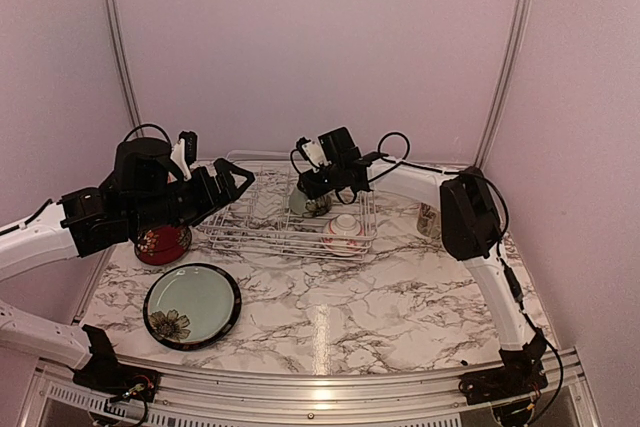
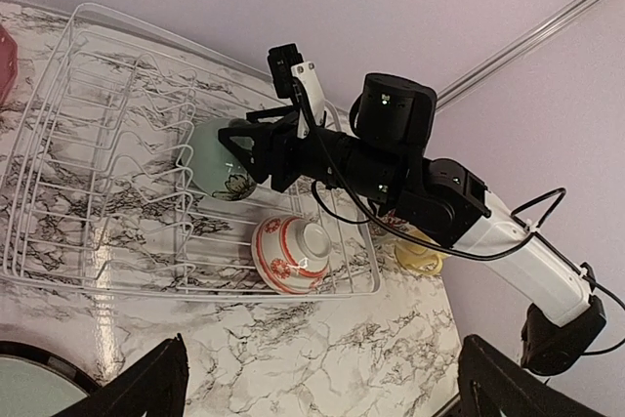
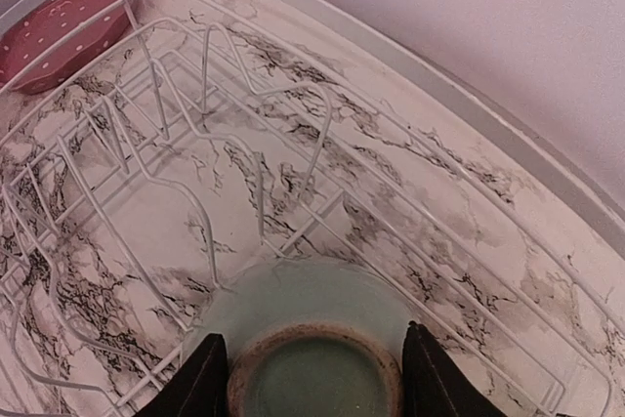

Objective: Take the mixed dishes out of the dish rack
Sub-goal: Grab the bowl from the dish rack, then pass from the right arm to the left

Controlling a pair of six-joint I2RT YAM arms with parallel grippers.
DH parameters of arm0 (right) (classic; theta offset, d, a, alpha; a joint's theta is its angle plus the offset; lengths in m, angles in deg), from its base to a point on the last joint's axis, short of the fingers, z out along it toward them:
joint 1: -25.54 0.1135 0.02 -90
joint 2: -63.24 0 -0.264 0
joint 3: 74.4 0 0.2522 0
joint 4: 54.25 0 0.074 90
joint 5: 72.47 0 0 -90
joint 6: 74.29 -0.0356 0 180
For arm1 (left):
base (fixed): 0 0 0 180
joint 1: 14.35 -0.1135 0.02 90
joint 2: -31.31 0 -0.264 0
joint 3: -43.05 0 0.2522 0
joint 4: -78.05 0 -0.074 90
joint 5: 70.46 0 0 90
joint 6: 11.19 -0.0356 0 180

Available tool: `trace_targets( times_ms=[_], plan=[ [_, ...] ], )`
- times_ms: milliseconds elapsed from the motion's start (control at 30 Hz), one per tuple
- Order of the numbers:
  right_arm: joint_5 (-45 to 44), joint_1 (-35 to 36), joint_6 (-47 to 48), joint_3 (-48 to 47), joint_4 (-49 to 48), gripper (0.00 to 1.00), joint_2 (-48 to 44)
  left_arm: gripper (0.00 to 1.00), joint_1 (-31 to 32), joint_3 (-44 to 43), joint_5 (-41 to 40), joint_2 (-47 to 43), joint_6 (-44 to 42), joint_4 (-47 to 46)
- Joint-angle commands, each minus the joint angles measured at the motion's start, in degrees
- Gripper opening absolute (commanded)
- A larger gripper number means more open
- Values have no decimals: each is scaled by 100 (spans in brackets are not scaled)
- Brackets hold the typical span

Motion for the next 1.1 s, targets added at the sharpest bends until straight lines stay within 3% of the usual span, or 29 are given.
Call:
trace_targets(
  times_ms=[0, 267, 467, 667, 733, 1067],
  plan=[
    [92, -11, -97, 180, 61, 44, -28, 99, 17, -118, -112, 13, -98, 199],
    [181, -32, -424, 733, -375, 40, -342, 99, 2, -226, -54, 344, -37, 88],
    [775, -229, -975, 989, -698, 39, -411, 99, -54, -477, 248, 804, 137, -278],
    [1172, -367, -1409, 1232, -1000, 38, -482, 99, -509, -469, 1638, 1413, 708, -1308],
    [1298, -433, -1572, 1287, -1067, 37, -517, 99, -565, -463, 1660, 1506, 789, -1565],
    [1679, -711, -2103, 1608, -1431, 35, -717, 98, -697, -1567, 1060, 2369, 414, -489]
  ],
)
